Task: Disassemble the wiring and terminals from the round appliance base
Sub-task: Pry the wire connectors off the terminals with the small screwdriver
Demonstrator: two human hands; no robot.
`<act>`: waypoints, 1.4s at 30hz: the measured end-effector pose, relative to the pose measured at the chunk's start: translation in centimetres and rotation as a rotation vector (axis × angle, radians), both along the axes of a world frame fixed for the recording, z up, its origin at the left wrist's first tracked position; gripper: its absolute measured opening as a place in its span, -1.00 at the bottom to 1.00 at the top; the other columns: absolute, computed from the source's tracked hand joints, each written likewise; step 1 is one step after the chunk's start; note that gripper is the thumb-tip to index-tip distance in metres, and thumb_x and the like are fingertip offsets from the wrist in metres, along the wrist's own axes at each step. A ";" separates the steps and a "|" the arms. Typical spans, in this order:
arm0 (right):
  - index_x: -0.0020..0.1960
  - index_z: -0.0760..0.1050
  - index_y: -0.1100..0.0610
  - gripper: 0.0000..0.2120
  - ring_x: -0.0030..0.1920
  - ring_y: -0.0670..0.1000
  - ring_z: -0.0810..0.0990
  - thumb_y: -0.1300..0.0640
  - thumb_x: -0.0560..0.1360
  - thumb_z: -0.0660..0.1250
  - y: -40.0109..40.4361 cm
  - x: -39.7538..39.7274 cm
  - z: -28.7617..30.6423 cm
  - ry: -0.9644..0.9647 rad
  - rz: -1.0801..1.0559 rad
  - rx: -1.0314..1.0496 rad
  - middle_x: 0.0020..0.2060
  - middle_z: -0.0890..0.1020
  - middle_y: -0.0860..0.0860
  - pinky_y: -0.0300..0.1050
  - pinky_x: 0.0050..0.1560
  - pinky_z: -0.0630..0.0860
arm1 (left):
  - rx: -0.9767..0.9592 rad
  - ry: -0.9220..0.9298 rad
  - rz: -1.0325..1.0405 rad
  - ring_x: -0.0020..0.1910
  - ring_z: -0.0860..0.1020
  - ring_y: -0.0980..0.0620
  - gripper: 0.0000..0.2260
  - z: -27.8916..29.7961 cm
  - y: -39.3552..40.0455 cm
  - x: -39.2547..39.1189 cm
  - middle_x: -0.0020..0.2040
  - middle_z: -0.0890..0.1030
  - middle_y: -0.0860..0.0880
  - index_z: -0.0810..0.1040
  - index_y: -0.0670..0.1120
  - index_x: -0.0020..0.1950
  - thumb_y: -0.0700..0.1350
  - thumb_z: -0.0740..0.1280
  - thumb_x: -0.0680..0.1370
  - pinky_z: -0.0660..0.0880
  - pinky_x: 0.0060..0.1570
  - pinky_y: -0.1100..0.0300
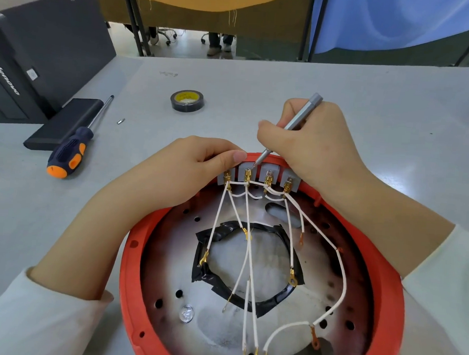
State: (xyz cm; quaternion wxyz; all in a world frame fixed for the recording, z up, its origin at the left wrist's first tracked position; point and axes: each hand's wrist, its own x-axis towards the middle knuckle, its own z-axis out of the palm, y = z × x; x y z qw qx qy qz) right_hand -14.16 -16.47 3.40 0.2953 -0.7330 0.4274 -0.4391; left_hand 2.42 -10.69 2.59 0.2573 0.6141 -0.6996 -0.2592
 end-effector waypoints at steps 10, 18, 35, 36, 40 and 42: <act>-0.40 0.36 0.24 -0.76 -0.59 -0.12 0.30 0.23 0.38 0.35 -0.1 0.1 0.0 0.005 0.014 0.011 -0.59 0.29 -0.03 -0.40 -0.57 0.22 | 0.009 -0.005 0.004 -0.01 0.56 0.19 -0.72 0.0 0.0 0.0 -0.06 0.65 0.16 0.60 0.15 0.07 0.17 0.14 0.56 0.43 0.08 0.28; -0.41 0.34 0.22 -0.75 -0.59 -0.12 0.29 0.24 0.38 0.33 -0.2 0.1 0.1 0.025 0.016 0.003 -0.56 0.29 0.01 -0.41 -0.58 0.21 | 0.014 -0.004 0.001 0.00 0.56 0.18 -0.73 0.0 0.0 0.0 -0.05 0.66 0.16 0.60 0.15 0.07 0.16 0.15 0.56 0.43 0.10 0.26; -0.43 0.24 0.11 -0.67 -0.45 -0.04 0.31 0.22 0.49 0.20 -1.8 2.3 0.5 0.051 0.066 0.135 -0.46 0.32 0.09 -0.28 -0.51 0.28 | 0.014 -0.010 0.003 -0.02 0.57 0.13 -0.71 0.0 -0.1 -0.1 -0.06 0.66 0.12 0.60 0.15 0.11 0.17 0.14 0.56 0.46 0.10 0.17; -0.42 0.26 0.11 -0.68 -0.44 -0.02 0.30 0.22 0.49 0.19 -1.9 2.4 0.5 0.049 0.067 0.168 -0.45 0.32 0.09 -0.31 -0.52 0.28 | 0.014 -0.005 0.001 -0.02 0.57 0.14 -0.72 0.0 -0.1 0.0 -0.05 0.66 0.12 0.60 0.15 0.10 0.17 0.15 0.57 0.47 0.10 0.17; -0.43 0.25 0.11 -0.68 -0.49 -0.04 0.27 0.23 0.48 0.20 -2.3 2.4 0.4 0.064 0.069 0.270 -0.50 0.32 0.03 -0.33 -0.55 0.23 | 0.014 0.000 0.003 0.02 0.55 0.22 -0.75 -0.1 -0.2 0.1 -0.01 0.65 0.17 0.59 0.15 0.10 0.14 0.16 0.58 0.43 0.11 0.29; -0.43 0.24 0.10 -0.68 -0.51 -0.05 0.26 0.22 0.48 0.20 -2.5 2.5 0.4 0.087 0.066 0.303 -0.50 0.32 0.02 -0.33 -0.56 0.20 | 0.015 -0.003 -0.002 0.02 0.55 0.23 -0.75 -0.1 -0.2 0.0 -0.01 0.65 0.18 0.59 0.16 0.10 0.14 0.16 0.58 0.41 0.08 0.34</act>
